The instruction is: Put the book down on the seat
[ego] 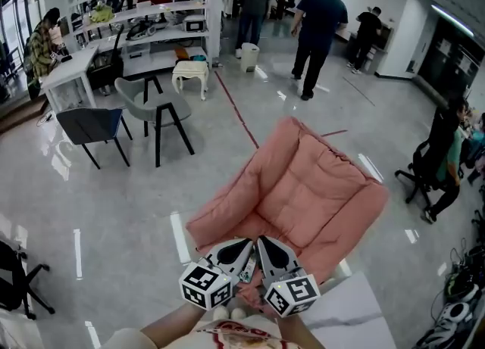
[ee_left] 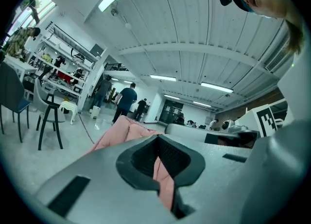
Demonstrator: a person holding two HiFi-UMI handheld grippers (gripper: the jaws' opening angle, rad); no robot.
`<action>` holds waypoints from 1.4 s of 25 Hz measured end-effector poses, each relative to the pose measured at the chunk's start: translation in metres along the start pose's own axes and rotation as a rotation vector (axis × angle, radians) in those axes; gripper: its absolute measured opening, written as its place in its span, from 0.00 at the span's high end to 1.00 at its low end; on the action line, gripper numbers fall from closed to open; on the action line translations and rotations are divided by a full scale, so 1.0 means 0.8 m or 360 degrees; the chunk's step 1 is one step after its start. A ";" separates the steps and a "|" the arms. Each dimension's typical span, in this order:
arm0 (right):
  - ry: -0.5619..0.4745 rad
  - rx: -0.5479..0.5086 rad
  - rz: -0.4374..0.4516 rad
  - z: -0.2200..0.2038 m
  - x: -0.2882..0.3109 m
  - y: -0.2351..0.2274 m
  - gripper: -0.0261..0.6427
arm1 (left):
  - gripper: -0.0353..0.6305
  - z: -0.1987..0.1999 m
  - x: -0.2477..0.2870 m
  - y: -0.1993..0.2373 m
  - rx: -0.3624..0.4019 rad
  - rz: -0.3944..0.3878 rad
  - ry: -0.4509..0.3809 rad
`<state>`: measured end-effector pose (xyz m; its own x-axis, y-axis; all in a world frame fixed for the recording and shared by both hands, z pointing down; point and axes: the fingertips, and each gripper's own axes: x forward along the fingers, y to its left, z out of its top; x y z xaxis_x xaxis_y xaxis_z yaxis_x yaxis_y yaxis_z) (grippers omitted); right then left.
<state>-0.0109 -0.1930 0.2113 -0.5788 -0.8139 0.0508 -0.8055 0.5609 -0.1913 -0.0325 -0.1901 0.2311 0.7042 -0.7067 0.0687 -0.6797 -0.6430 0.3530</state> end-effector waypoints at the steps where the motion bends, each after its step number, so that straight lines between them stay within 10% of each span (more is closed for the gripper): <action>1: -0.0010 0.0006 -0.0004 0.002 -0.005 0.000 0.96 | 0.94 0.000 -0.002 -0.004 0.0000 -0.0006 -0.0005; 13: -0.0064 -0.0062 0.0062 0.024 -0.058 0.043 0.96 | 0.94 0.005 -0.044 -0.051 0.0031 0.0006 -0.0071; 35: -0.0005 -0.0049 0.0223 -0.035 -0.422 0.148 0.96 | 0.94 -0.135 -0.227 -0.356 -0.0072 0.0204 -0.0186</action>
<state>0.0852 0.1525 0.1990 -0.6855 -0.7277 0.0226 -0.7204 0.6734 -0.1660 0.0553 0.1528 0.2186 0.5819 -0.8132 0.0081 -0.7507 -0.5332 0.3902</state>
